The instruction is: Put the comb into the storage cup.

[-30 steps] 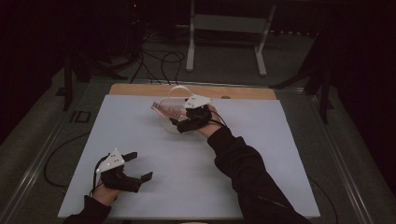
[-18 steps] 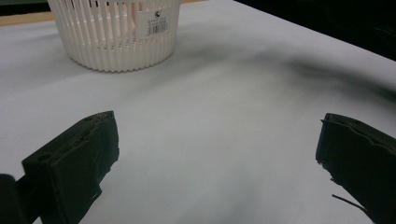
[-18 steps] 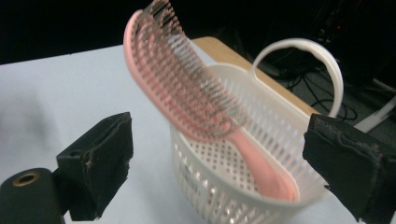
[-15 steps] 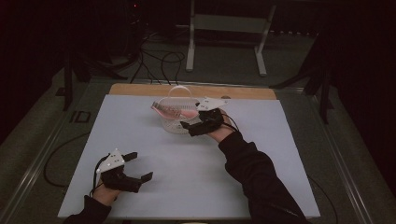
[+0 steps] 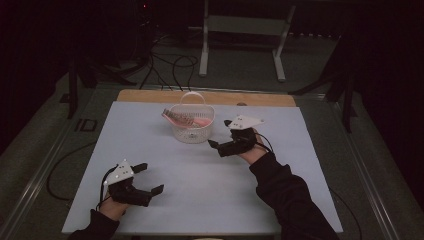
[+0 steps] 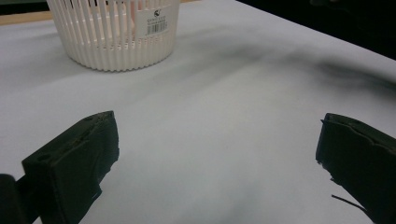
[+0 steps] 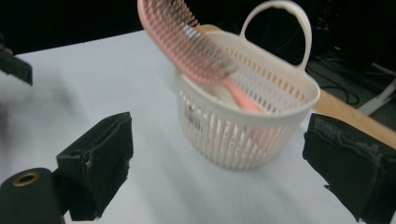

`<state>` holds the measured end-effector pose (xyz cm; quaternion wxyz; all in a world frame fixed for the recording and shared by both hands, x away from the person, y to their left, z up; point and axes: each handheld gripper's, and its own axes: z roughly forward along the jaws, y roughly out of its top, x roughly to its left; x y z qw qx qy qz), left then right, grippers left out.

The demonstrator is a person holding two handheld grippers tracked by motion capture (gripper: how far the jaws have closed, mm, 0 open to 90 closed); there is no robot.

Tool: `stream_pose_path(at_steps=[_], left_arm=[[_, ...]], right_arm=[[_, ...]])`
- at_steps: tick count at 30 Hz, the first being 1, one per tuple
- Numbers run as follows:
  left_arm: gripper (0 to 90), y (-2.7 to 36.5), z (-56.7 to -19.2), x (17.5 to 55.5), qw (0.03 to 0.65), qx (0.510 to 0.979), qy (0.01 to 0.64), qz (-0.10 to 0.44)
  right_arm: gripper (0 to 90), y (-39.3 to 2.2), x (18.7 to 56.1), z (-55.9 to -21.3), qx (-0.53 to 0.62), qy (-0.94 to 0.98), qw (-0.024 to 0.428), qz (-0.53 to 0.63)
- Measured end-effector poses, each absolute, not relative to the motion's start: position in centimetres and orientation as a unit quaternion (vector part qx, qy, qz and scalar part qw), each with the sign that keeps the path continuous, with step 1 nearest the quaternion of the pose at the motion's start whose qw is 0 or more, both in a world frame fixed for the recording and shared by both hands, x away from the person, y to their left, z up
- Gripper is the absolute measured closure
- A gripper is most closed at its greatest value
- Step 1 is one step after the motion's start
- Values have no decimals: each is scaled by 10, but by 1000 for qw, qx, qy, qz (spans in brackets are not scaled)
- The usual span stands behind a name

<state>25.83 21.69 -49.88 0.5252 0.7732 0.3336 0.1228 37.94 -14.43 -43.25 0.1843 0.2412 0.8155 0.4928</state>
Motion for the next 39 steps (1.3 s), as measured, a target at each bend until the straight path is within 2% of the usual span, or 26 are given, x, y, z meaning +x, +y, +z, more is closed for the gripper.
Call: stream_pose_path(at_steps=[22,39], left_arm=[[2,217,-499,258,524,775,332,121],[2,217,-499,258,525,775,330,121]], right_arm=[[87,-202,335,-474,283,811,150,490],[87,-236,304,-490,297,804,152,492]])
